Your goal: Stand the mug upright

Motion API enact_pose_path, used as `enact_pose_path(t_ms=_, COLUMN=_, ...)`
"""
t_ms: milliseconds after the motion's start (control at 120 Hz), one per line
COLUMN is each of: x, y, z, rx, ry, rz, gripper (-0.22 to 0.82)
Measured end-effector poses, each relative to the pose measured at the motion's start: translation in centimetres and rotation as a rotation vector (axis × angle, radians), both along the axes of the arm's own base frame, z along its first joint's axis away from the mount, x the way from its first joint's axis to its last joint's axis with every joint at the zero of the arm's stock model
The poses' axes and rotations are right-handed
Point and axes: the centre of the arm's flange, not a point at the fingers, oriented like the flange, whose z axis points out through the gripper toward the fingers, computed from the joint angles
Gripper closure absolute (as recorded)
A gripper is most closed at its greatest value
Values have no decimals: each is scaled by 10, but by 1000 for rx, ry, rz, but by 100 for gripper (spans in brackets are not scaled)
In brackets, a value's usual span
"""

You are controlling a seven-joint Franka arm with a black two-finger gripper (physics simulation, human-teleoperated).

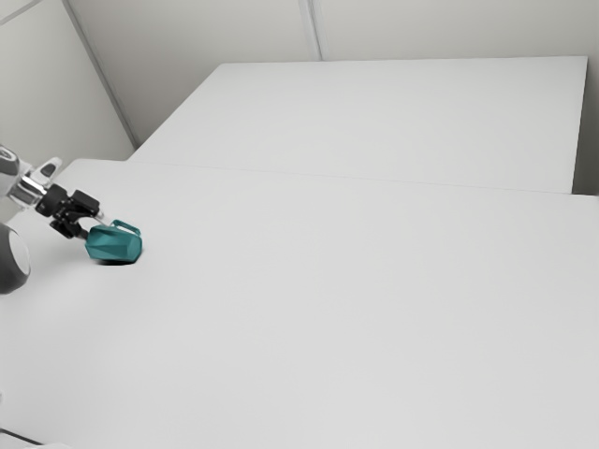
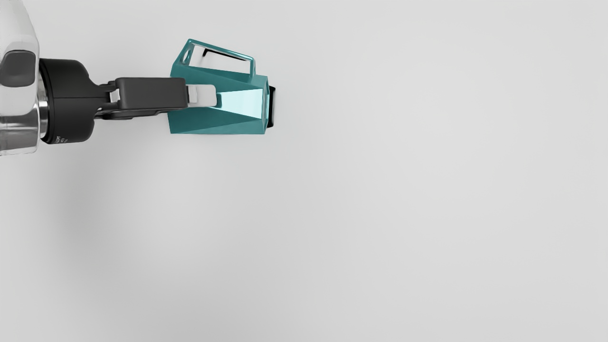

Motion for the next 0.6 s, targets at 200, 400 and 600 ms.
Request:
enact_pose_path(t_ms=200, x=-1, y=-6, z=-13, rx=-42, ry=-18, rz=-12, gripper=2)
enact_pose_path(t_ms=400, x=2, y=-11, z=-12, rx=-41, ry=-37, rz=-35, gripper=43)
enact_pose_path(t_ms=600, x=15, y=-23, z=4, rx=-19, ry=-60, rz=-69, gripper=63)
